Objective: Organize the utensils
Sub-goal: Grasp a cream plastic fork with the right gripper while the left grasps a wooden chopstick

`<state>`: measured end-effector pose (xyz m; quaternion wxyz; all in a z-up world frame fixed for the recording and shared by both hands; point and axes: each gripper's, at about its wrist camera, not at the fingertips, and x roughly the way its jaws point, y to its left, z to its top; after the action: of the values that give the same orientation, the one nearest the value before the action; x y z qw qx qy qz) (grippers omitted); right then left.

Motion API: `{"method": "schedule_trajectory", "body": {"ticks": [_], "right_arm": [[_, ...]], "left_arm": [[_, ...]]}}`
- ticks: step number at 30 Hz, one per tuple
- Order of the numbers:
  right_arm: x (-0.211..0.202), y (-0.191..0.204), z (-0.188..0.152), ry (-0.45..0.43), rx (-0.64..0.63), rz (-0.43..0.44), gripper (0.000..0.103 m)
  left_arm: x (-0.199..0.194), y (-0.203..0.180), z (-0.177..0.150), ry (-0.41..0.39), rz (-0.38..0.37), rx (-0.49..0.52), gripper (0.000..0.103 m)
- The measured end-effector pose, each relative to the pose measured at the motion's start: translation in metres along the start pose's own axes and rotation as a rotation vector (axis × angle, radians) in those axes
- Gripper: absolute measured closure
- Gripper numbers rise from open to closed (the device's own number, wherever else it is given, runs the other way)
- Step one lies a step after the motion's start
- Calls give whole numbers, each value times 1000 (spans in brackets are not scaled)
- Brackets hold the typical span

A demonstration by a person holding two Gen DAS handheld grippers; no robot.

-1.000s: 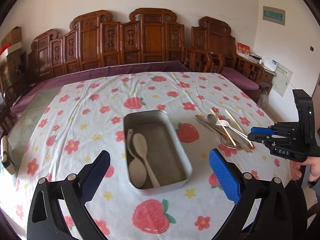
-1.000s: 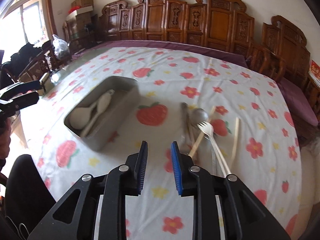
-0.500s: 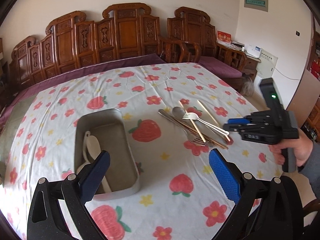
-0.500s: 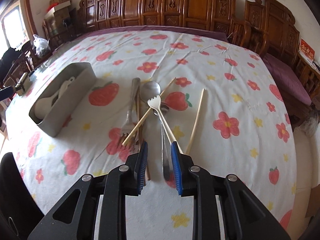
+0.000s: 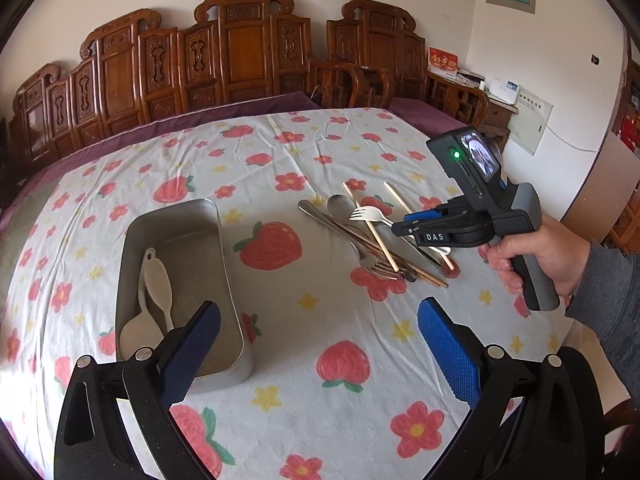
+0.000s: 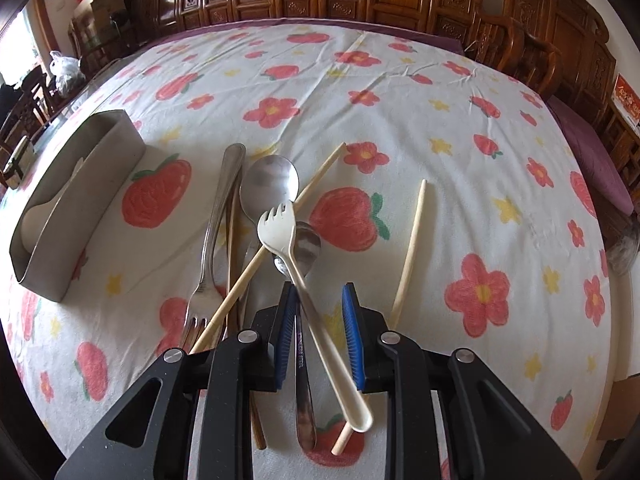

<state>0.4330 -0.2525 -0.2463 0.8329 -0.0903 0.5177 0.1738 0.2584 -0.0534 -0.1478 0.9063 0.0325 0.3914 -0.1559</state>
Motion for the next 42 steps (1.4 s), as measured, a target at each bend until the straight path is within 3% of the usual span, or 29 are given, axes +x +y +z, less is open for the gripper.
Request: {"method": "schedule_trajectory", "body": {"ticks": [3, 5, 10, 26, 37, 41, 42], "right_arm": [[1, -2, 2, 13, 16, 17, 77], [1, -1, 2, 18, 12, 33, 89], [-3, 3, -3, 29, 3, 61, 95], [-69, -4, -55, -81, 80, 77, 95], [-76, -30, -72, -95, 148, 90, 95], [-77, -42, -72, -103, 177, 100, 95], [-77, -45, -72, -103, 188, 106, 95]], "left_arm": [[2, -1, -1, 2, -3, 1, 8], [2, -3, -2, 4, -5, 3, 8], [5, -8, -3, 10, -1, 15, 8], [41, -35, 13, 54, -16, 40, 8], [113, -53, 47, 171, -83, 9, 47], [143, -57, 61, 223, -75, -5, 49], [150, -58, 64, 239, -74, -10, 53]]}}
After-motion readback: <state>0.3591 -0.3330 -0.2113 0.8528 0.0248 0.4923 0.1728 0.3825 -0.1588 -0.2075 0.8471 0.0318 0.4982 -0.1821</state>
